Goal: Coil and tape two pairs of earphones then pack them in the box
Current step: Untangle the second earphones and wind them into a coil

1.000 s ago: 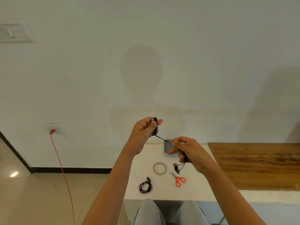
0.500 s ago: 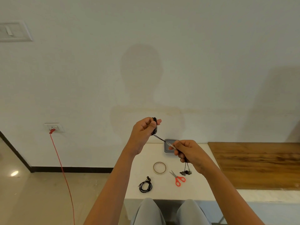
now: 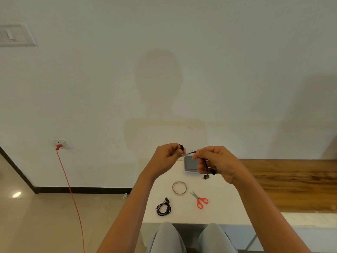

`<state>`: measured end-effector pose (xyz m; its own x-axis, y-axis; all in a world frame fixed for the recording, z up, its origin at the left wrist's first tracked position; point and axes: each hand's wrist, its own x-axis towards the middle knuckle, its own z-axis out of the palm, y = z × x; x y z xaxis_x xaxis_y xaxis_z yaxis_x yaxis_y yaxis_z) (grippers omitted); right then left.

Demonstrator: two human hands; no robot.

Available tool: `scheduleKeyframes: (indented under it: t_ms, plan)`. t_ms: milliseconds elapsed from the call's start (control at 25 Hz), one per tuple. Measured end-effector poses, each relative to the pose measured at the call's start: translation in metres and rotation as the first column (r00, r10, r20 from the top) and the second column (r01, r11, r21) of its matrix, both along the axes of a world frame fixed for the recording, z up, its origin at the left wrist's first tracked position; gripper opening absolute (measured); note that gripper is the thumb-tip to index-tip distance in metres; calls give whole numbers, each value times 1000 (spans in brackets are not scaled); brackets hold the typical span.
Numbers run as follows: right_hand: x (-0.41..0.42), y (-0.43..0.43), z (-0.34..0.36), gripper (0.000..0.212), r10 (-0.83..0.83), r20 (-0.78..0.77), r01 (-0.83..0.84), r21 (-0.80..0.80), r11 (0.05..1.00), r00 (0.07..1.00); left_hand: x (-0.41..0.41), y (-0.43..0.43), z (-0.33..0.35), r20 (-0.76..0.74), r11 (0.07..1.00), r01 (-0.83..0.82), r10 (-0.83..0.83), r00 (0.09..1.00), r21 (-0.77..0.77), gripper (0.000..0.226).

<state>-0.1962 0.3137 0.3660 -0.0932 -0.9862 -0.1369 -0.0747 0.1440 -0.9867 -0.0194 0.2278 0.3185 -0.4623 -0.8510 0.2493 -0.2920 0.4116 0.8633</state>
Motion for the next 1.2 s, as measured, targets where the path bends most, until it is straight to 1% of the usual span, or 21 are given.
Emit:
scheduleKeyframes:
  t_ms: [120, 200, 240, 320, 400, 480, 560, 600, 680, 720, 800, 880, 960, 1040, 1120, 1160, 1200]
  plan:
    - [-3, -1, 0, 26, -28, -28, 29, 53, 998, 999, 3, -1, 0, 26, 1000, -13, 14, 1000, -15, 36]
    - [-5, -3, 1, 30, -8, -46, 12, 82, 997, 999, 3, -1, -2, 69, 999, -4, 6, 998, -38, 29]
    - [-5, -4, 1, 31, -3, -28, 5, 92, 996, 1000, 3, -1, -3, 105, 998, 6, 0, 994, -57, 24]
    - [-5, -8, 2, 30, -17, 87, 7, 117, 993, 996, 0, 0, -5, 170, 996, 39, -24, 985, -84, 24]
    - [-5, -13, 3, 27, -55, 265, 13, 155, 988, 963, -3, 4, -5, 184, 994, 59, -41, 982, -93, 29]
    - [-6, -19, 2, 23, -100, 451, 13, 193, 981, 887, -6, 8, -5, 160, 994, 74, -61, 985, -78, 35]
    - [-9, -25, -1, 18, -136, 603, 10, 207, 978, 786, -5, 10, -6, 126, 994, 101, -96, 987, -33, 38]
    - [-12, -29, -4, 16, -141, 646, 8, 205, 979, 750, -4, 12, -8, 104, 993, 118, -117, 988, 4, 38]
    - [-16, -37, -9, 16, -121, 676, -22, 198, 980, 727, -4, 17, -10, 25, 981, 169, -172, 985, 97, 33]
    - [-18, -40, -12, 18, -100, 667, -45, 197, 979, 739, -5, 20, -10, -49, 965, 206, -200, 978, 165, 30]
    - [-17, -46, -19, 21, -57, 591, -71, 191, 979, 805, -6, 23, -10, -277, 895, 323, -240, 930, 308, 26]
    - [-14, -48, -28, 19, -12, 455, -74, 172, 982, 890, -8, 23, -9, -527, 818, 436, -200, 826, 375, 24]
    - [-5, -45, -37, 14, 48, 352, -109, 154, 982, 935, -10, 22, -4, -705, 780, 493, -96, 702, 385, 23]
    - [4, -38, -45, 14, 72, 353, -128, 137, 982, 933, -11, 22, 1, -800, 770, 514, -8, 600, 377, 22]
    - [13, -29, -51, 14, 73, 338, -107, 83, 991, 938, -12, 19, 5, -836, 776, 512, 35, 548, 368, 23]
    - [18, -25, -52, 15, 69, 275, -83, 40, 996, 959, -12, 18, 5, -840, 780, 504, 51, 540, 371, 25]
    - [23, -22, -53, 17, 51, 180, -51, -9, 999, 982, -12, 17, 5, -840, 784, 491, 69, 538, 379, 27]
